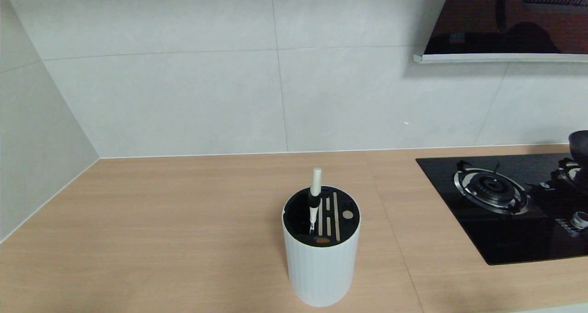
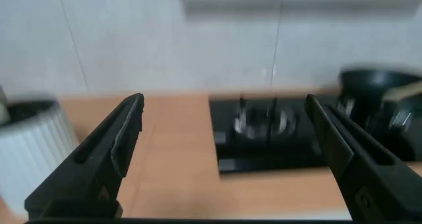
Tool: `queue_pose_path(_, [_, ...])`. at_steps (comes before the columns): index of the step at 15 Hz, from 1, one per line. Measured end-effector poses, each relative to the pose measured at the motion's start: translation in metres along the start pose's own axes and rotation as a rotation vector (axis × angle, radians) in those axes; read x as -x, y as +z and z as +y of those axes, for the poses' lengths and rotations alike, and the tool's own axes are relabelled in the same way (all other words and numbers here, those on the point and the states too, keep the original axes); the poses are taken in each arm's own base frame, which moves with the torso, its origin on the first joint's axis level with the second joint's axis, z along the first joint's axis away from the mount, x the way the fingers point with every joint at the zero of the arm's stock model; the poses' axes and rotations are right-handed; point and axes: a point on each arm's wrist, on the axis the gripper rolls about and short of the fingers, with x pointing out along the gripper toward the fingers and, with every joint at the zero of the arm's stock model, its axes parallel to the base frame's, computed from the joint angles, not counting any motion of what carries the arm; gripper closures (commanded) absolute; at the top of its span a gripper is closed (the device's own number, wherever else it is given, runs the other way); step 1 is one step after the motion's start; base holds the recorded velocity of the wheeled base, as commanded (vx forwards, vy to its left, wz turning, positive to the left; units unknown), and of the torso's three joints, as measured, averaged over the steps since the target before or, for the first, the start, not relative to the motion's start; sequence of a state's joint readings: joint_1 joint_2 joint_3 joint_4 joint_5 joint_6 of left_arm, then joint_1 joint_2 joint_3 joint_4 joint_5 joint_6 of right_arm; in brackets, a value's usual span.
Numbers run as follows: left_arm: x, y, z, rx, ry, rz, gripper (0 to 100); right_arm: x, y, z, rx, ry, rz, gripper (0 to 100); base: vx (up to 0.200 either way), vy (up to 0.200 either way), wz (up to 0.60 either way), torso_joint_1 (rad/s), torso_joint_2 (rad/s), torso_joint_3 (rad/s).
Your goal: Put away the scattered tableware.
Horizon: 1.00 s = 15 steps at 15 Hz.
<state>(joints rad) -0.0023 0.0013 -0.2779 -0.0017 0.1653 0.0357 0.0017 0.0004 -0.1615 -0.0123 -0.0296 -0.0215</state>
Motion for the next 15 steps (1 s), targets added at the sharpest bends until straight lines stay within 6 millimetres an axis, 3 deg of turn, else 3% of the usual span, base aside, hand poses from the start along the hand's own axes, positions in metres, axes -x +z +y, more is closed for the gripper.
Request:
queue_pose_path(4, [-0.012,-0.056,-0.006,-0.028,-0.091,0.098,0,-0.008,-0.038,0.003,0.005,0.107,0.098,0,0.0,0.0,0.0,0.0,0.0,0.0])
queue_pose_path(6, [-0.011,-0.073,-0.007,-0.039,-0.119,0.218,0,-0.008,-0.041,0.004,0.027,0.148,0.12,0,0.0,0.0,0.0,0.0,0.0,0.0])
queue_pose_path(9, [-0.009,-0.078,-0.008,-0.027,-0.153,0.267,0,-0.008,-0.046,0.004,0.074,0.141,0.154,0,0.0,0.0,0.0,0.0,0.0,0.0])
queue_pose_path(15, [-0.009,-0.079,-0.008,0.016,-0.149,0.272,0,-0.008,-0.046,0.003,-0.004,0.085,0.17,0,0.0,0.0,0.0,0.0,0.0,0.0])
